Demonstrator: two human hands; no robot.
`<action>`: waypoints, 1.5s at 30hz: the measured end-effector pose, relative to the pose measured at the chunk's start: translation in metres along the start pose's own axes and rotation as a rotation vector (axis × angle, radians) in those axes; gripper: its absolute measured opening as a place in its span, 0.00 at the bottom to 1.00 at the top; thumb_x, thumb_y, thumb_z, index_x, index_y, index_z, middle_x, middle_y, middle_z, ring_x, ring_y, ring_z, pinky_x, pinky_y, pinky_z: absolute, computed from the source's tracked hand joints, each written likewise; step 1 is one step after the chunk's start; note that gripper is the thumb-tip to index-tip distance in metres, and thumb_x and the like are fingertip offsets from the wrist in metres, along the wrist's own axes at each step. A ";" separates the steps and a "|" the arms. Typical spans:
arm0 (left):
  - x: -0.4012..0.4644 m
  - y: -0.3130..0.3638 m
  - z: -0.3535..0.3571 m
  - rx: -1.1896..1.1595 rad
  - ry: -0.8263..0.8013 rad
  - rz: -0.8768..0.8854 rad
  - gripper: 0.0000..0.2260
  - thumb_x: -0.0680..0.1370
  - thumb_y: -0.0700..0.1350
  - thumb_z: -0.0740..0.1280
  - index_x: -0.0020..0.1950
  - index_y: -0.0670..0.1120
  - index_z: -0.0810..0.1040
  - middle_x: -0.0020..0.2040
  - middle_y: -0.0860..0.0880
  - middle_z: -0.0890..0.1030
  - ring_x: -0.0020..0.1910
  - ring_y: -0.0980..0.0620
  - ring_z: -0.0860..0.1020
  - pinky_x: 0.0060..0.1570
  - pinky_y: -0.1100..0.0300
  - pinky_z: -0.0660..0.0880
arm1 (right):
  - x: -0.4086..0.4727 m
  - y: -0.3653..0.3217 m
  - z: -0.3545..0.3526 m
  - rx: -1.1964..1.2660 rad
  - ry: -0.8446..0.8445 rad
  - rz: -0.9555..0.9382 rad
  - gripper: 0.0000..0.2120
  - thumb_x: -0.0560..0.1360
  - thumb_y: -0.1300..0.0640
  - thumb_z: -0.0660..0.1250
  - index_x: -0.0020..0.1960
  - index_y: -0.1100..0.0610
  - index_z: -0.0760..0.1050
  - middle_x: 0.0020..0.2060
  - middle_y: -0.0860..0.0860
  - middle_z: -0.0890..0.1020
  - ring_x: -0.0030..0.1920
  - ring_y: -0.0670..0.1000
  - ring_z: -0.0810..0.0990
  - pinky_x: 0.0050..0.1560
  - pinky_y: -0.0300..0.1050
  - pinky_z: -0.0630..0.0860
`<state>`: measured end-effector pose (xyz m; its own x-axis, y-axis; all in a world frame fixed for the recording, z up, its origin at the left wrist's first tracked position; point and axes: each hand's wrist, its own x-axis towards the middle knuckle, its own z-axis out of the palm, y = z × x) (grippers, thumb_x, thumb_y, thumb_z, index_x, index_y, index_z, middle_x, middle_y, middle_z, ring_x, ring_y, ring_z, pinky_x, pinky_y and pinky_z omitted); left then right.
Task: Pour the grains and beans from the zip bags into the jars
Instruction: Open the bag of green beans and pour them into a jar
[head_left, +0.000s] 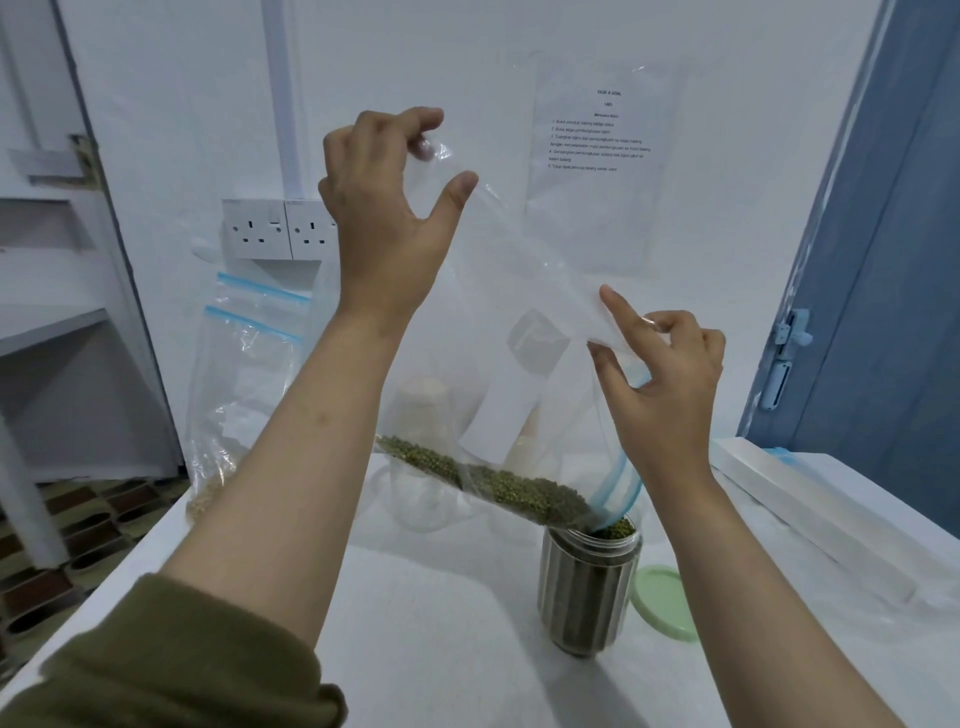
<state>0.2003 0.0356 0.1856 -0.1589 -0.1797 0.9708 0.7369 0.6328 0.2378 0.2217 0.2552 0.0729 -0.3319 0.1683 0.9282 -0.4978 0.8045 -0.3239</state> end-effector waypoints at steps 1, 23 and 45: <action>0.000 0.000 0.000 -0.002 -0.002 -0.003 0.19 0.75 0.53 0.71 0.63 0.47 0.78 0.51 0.56 0.74 0.57 0.56 0.68 0.58 0.49 0.70 | 0.001 0.000 -0.001 -0.012 0.000 0.002 0.21 0.77 0.50 0.69 0.69 0.39 0.72 0.50 0.49 0.73 0.53 0.54 0.68 0.55 0.47 0.63; -0.016 -0.013 0.003 0.032 -0.001 -0.074 0.21 0.74 0.53 0.71 0.64 0.47 0.76 0.53 0.49 0.77 0.58 0.55 0.68 0.58 0.53 0.68 | -0.061 0.021 -0.012 0.159 -0.295 0.463 0.31 0.76 0.43 0.68 0.75 0.30 0.58 0.79 0.48 0.52 0.78 0.50 0.53 0.72 0.49 0.58; -0.020 -0.062 -0.019 -0.001 -0.038 -0.153 0.29 0.73 0.57 0.73 0.69 0.45 0.72 0.57 0.53 0.72 0.59 0.53 0.70 0.63 0.47 0.69 | -0.020 0.001 0.006 0.295 -0.177 0.605 0.26 0.79 0.60 0.68 0.75 0.46 0.68 0.51 0.48 0.73 0.42 0.31 0.73 0.45 0.20 0.68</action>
<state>0.1703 -0.0145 0.1510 -0.2941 -0.2453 0.9238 0.7031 0.5992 0.3829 0.2236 0.2491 0.0526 -0.7328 0.4226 0.5333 -0.3731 0.4059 -0.8343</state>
